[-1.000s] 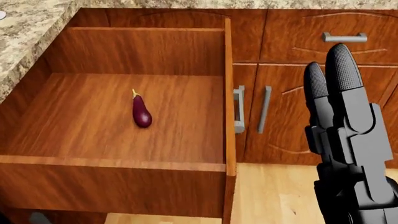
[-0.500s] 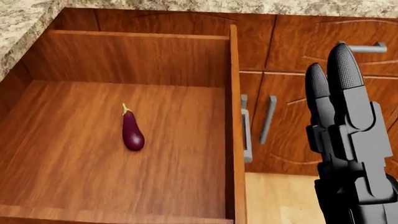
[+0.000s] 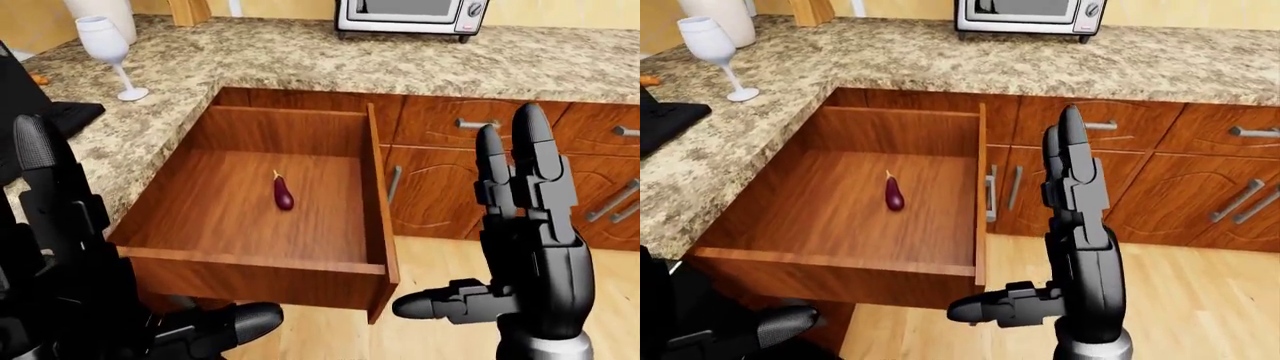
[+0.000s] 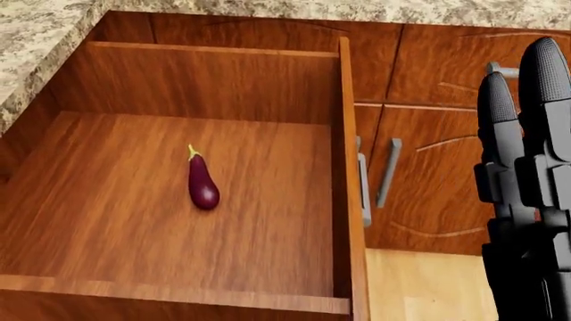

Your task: Close the right drawer.

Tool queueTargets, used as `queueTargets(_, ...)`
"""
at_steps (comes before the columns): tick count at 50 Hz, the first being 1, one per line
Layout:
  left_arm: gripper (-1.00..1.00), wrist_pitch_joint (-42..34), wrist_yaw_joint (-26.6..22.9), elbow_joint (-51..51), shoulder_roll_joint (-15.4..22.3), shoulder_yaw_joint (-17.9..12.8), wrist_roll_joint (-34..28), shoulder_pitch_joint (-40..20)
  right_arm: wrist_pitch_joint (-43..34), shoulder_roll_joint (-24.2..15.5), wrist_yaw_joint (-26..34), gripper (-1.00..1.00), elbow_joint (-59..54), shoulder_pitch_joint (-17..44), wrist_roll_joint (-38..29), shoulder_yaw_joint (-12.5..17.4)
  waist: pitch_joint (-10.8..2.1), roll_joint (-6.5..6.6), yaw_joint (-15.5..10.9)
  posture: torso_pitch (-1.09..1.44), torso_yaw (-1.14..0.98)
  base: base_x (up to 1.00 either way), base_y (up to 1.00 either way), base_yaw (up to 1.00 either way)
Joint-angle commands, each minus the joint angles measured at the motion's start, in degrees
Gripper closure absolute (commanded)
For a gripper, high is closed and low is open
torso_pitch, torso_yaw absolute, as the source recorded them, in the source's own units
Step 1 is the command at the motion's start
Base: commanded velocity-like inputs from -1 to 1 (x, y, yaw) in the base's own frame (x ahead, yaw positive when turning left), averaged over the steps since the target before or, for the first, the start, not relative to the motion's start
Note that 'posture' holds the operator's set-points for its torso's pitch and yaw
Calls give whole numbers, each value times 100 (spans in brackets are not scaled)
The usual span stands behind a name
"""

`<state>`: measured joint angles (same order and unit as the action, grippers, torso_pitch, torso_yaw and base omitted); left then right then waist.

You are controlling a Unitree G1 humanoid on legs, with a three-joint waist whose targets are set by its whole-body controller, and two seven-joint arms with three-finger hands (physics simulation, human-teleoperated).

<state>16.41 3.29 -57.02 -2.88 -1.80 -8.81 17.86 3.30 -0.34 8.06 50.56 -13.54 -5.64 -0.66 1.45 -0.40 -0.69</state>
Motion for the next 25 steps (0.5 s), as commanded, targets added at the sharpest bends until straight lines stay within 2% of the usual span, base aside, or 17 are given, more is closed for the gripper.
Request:
queueTargets(1, -100, 109, 6, -166, 4, 15, -3, -33, 27, 10, -14, -100, 199, 78, 113, 61, -39, 12, -2, 0, 0, 0, 0, 0)
queueTargets(16, -100, 112, 13, -149, 10, 19, -8, -37, -674, 52, 169, -100, 560, 453, 657, 1097, -95, 8, -4, 0, 0, 0, 0, 0)
queueTargets(21, -100, 119, 16, -130, 12, 34, -15, -35, -871, -14, 203, -100, 520, 624, 981, 1630, -103, 25, 20, 0, 0, 0, 0, 0)
queueTargets(25, -100, 141, 23, -102, 19, 55, -25, -28, -867, -153, 235, -100, 54, 797, 1184, 2070, -103, 36, 45, 0, 0, 0, 0, 0)
